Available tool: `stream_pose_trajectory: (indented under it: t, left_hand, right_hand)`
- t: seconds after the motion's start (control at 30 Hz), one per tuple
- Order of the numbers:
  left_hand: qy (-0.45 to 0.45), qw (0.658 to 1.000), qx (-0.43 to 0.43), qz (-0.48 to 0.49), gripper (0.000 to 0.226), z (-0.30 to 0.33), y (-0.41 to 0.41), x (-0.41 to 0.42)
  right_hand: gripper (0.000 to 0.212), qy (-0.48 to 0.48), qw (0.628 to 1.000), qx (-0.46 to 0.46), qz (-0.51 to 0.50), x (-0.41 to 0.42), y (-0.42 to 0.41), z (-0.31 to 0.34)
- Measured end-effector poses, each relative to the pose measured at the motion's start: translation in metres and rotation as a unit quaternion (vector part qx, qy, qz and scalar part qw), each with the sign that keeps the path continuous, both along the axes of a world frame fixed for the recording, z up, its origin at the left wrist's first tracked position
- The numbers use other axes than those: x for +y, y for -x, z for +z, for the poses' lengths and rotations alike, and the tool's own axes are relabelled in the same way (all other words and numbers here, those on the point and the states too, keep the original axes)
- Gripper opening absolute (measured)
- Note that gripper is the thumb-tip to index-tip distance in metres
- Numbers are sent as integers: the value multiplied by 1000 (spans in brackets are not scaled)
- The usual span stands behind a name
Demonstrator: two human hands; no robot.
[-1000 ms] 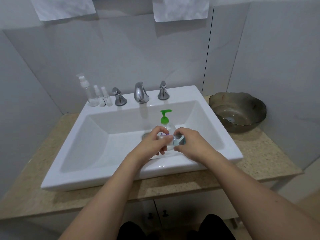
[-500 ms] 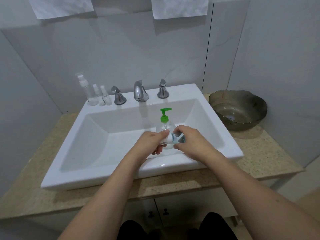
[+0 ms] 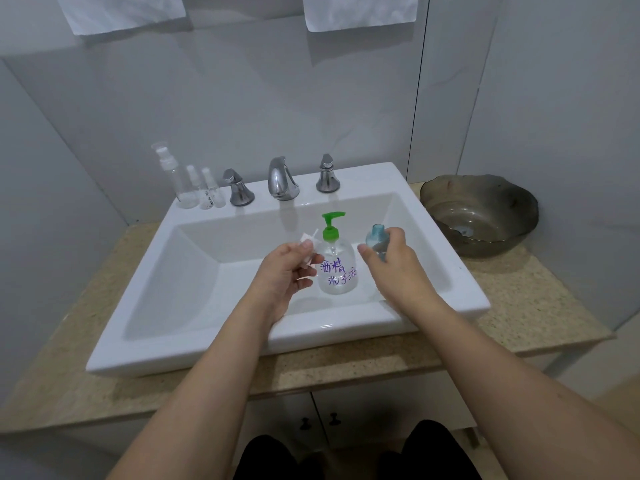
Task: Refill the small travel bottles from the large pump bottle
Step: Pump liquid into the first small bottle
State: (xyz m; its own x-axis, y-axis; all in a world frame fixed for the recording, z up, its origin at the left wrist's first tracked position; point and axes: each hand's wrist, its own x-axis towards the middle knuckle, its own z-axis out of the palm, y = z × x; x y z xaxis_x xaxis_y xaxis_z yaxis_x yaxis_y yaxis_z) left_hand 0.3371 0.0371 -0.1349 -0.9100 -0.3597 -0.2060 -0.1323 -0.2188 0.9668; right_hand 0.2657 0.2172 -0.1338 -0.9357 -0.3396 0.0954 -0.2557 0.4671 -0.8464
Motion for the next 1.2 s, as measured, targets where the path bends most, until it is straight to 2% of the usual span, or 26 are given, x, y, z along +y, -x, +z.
stream_pose_trajectory:
  t: [0.1, 0.23, 0.27, 0.37, 0.47, 0.6, 0.7, 0.83, 0.93, 1.03, 1.1, 1.2]
  left_hand:
    - [13, 1000, 23, -8, 16, 2, -1, 1]
    - [67, 996, 57, 6, 27, 16, 0, 12]
    - [83, 995, 59, 16, 23, 24, 3, 16]
    - [142, 985, 79, 49, 21, 50, 23, 26]
    - [202, 973, 93, 55, 8, 76, 61, 35]
    - [291, 953, 58, 60, 29, 95, 124, 45]
    - [344, 936, 16, 68, 24, 92, 176, 51]
    - [477, 876, -63, 40, 11, 82, 224, 56]
    - [459, 880, -114, 40, 19, 74, 253, 54]
    - [475, 865, -151, 60, 22, 62, 271, 52]
    - [491, 853, -162, 75, 21, 56, 273, 51]
    - [477, 859, -161, 88, 16, 45, 273, 49]
  right_hand:
    - [46, 57, 997, -47, -36, 1, 8, -2]
    - [37, 174, 969, -148, -96, 7, 25, -5]
    - [37, 184, 966, -157, -97, 8, 29, -5]
    - [42, 158, 977, -115, -79, 5, 42, -3]
    - [43, 161, 980, -75, -84, 0, 62, 0]
    - [38, 152, 982, -50, -97, -7, 82, -6]
    - [34, 134, 985, -59, -90, -11, 95, -17]
    - [31, 74, 991, -87, -67, -15, 104, -25]
    - [30, 43, 992, -89, -73, -17, 106, -29]
    - [30, 29, 993, -79, -77, -18, 107, -30]
    - [33, 40, 992, -85, -79, -18, 107, -28]
    - [33, 47, 992, -93, -74, -18, 108, -27]
